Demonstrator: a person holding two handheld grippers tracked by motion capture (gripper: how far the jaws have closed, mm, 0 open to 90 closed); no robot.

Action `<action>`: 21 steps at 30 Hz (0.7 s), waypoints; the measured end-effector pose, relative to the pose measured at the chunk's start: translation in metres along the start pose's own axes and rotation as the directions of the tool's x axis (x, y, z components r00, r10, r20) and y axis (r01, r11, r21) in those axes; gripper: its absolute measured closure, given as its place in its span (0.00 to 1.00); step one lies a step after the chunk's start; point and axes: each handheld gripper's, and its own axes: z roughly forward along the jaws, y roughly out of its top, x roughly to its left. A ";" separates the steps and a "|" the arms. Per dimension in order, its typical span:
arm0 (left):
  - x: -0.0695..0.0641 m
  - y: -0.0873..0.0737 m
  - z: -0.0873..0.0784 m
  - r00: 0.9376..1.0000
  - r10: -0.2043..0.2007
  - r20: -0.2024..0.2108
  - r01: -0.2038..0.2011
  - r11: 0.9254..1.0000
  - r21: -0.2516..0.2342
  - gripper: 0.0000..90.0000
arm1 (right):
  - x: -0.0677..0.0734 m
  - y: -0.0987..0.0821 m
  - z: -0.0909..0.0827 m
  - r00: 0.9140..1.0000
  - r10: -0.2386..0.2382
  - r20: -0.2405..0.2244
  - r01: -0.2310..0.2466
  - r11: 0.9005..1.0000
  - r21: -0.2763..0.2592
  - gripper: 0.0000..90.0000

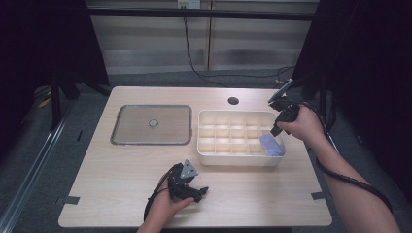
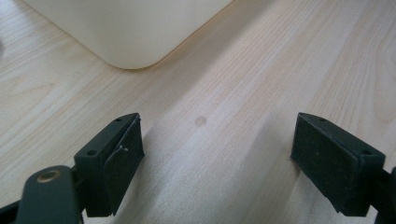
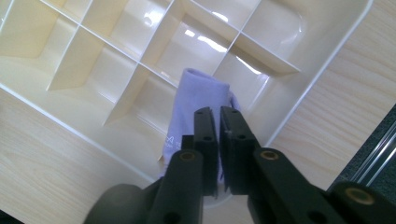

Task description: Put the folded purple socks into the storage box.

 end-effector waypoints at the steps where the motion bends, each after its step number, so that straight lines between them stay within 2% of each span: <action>1: 0.000 0.000 0.000 1.000 0.000 0.000 0.000 1.000 0.000 0.18 | 0.000 0.000 0.001 1.000 -0.005 -0.002 0.005 1.000 0.004 0.97; 3: 0.000 0.000 0.000 1.000 0.000 0.000 0.000 1.000 0.000 0.18 | 0.000 0.001 0.002 1.000 -0.005 0.005 0.005 1.000 0.009 1.00; 11: 0.000 0.000 0.000 1.000 -0.001 -0.002 0.001 1.000 -0.003 0.18 | 0.001 0.006 0.011 1.000 -0.011 0.008 0.011 1.000 0.013 1.00; 16: 0.000 0.000 0.000 1.000 -0.001 -0.001 0.001 1.000 -0.003 0.18 | 0.003 0.007 0.020 1.000 -0.013 0.014 0.013 1.000 0.007 1.00; 21: 0.000 0.000 0.000 1.000 -0.001 -0.001 0.001 1.000 -0.002 0.18 | 0.002 0.007 0.031 1.000 -0.011 0.009 0.011 1.000 0.027 1.00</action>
